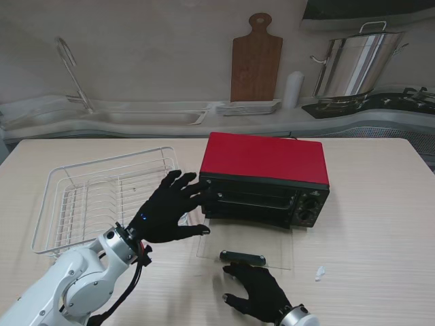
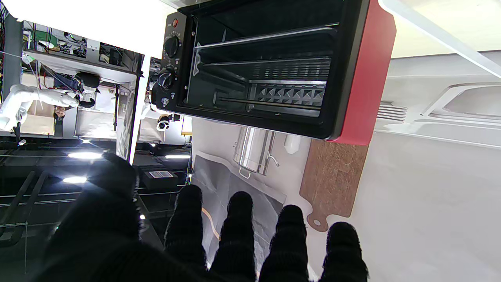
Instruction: Slide the trays into the oven
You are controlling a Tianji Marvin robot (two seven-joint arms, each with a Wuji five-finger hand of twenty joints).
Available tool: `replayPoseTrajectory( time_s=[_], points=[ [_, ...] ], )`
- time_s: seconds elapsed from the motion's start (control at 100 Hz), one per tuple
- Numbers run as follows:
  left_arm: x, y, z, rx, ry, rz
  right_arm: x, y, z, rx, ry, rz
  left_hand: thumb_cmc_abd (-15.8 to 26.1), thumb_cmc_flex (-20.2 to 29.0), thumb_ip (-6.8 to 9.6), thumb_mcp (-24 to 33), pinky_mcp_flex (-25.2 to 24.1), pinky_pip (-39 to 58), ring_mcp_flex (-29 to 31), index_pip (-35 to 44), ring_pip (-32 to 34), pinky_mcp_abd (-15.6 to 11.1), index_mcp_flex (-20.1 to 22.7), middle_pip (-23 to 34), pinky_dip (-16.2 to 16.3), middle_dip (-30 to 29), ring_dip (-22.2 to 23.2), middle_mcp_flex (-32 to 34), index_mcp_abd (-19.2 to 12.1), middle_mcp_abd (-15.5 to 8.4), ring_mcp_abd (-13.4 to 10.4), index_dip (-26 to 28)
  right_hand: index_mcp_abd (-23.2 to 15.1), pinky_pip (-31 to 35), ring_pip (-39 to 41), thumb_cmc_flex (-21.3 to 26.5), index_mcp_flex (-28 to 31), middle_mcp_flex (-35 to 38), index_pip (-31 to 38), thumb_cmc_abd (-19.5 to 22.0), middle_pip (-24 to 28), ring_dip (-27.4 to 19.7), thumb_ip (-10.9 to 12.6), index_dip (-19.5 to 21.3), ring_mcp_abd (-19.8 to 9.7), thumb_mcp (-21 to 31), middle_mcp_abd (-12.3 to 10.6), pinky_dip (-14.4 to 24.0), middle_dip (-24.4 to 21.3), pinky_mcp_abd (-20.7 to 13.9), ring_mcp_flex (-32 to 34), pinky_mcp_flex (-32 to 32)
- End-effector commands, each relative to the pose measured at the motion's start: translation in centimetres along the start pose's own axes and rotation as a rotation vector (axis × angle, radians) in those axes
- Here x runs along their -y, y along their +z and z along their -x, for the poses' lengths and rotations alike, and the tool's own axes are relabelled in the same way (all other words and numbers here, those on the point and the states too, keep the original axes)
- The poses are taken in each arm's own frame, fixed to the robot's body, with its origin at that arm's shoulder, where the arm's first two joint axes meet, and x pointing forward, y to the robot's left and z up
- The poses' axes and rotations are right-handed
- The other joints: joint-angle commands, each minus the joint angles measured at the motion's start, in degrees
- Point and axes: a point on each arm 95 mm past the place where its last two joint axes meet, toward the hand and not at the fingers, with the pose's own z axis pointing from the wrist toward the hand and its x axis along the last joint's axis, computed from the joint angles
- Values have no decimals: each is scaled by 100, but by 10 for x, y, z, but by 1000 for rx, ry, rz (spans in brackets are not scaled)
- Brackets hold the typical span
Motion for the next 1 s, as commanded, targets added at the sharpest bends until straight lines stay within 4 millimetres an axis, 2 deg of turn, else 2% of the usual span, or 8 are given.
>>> replayPoseTrajectory(
  time_s=[0.0, 0.53, 0.99],
  points=[
    [0, 1, -3, -2, -4, 5, 0, -3, -5, -16, 7, 10, 216, -6, 268, -187, -134, -259, -204, -92, -159, -153, -127, -91, -62, -133, -70, -143, -108, -107, -157, -44, -9, -158, -486, -130, -146, -113, -67, 89, -132, -165, 295, -96, -171, -228, 37, -86, -111, -119, -509, -84],
    [1, 0, -4, -1, -6, 0, -28, -11, -19, -52, 17, 180, 210, -3, 268, -190, -131, -259, -208, -87, -161, -155, -116, -98, -62, -134, -72, -151, -103, -109, -159, -42, -63, -146, -451, -162, -155, -65, 16, 48, -125, -126, 302, -113, -237, -163, -16, -120, -111, -124, -497, -72],
    [1, 1, -3, 1, -10, -6, -64, 3, -29, 9, -9, 292, 206, -5, 266, -189, -128, -258, -198, -64, -156, -152, -96, -92, -63, -132, -70, -146, -95, -113, -157, -25, -88, 25, -377, -231, -92, 108, 85, -8, -102, -32, 292, -150, -213, -98, -8, -51, -90, -59, -370, -65]
  ],
)
